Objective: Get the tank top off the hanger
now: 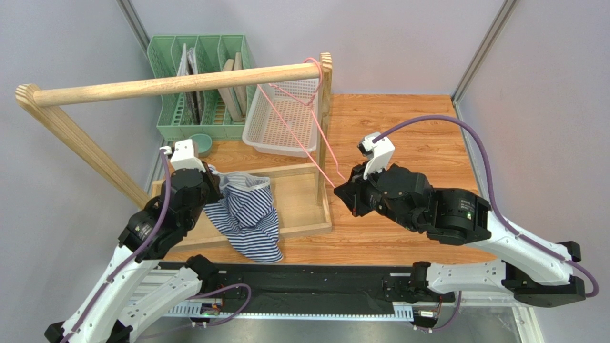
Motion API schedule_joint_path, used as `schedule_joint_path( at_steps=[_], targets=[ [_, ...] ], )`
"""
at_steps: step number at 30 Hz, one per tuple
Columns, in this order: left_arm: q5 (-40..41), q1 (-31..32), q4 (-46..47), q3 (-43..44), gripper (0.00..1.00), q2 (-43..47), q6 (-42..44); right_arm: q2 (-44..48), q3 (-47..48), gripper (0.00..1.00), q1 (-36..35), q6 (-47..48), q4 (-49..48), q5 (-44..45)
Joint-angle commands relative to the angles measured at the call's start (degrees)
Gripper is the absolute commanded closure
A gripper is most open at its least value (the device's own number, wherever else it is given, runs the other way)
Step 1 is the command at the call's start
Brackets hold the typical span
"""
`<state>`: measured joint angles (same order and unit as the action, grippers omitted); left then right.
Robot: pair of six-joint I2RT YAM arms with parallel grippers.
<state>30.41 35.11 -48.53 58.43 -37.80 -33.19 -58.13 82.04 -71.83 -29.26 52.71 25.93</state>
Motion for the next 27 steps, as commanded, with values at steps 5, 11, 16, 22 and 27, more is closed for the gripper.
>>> schedule_joint_path(
  at_steps=[5,11,16,22,27],
  targets=[
    [-3.7,0.0,1.9,0.6,1.0,1.9,-0.4,1.6,-0.6,1.0,-0.1,-4.8,1.0,6.7],
    [-7.9,0.0,2.1,3.0,1.0,1.9,-0.6,5.5,-6.7,0.58,0.0,-2.7,-3.0,3.4],
    [-13.3,0.0,4.5,4.1,1.0,1.2,-0.3,11.8,-13.7,0.27,0.0,-2.2,-3.6,2.9],
    [-20.6,0.0,6.9,1.3,1.0,-0.6,-2.7,24.4,-26.0,0.05,0.0,-5.0,-8.9,1.8],
    [-25.2,0.0,10.7,-8.1,1.0,-0.1,-8.4,32.5,-34.7,0.02,-0.1,-8.0,-12.7,-0.1]
  ],
)
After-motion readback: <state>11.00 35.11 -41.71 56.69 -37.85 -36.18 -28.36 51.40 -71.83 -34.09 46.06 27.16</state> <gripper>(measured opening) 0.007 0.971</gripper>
